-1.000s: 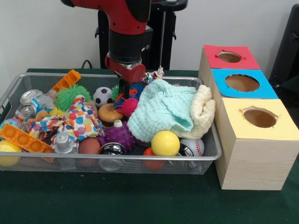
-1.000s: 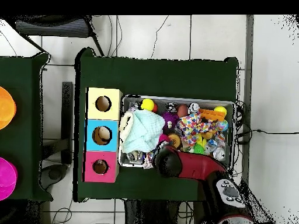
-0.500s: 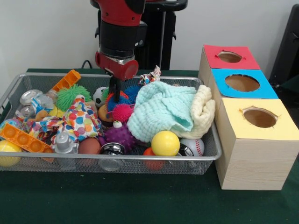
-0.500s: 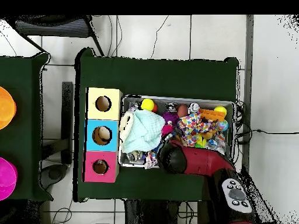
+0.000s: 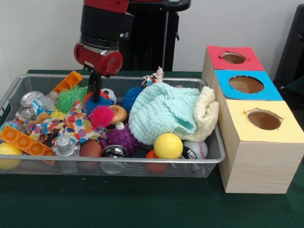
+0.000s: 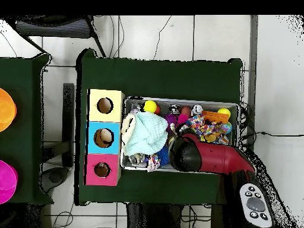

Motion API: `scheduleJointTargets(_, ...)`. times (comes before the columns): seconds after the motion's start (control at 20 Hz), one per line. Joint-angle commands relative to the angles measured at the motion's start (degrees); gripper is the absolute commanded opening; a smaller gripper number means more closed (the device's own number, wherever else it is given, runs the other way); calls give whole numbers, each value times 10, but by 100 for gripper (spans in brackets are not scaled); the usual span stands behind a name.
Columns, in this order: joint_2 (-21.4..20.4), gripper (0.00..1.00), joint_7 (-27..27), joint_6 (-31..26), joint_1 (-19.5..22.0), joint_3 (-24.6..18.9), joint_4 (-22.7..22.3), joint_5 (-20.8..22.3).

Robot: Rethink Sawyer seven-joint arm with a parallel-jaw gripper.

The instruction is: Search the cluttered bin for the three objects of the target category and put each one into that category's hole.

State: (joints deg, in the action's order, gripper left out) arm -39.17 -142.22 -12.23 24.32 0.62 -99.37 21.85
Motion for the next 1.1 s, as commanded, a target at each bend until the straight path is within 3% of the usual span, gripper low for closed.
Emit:
scheduleJointTargets(0.05, -52, 0, 106, -102, 0, -41, 72, 33)
scheduleJointTargets(0.3, -97, 0, 119, -194, -17, -27, 72, 22)
scheduleJointTargets(0.5, -116, 0, 105, -237, -14, -41, 54, 2)
scheduleJointTargets(0.9, -105, 0, 39, -195, -1, -81, -14, -40)
scheduleJointTargets(1.1, -92, 0, 34, -162, 10, -95, -30, -48)
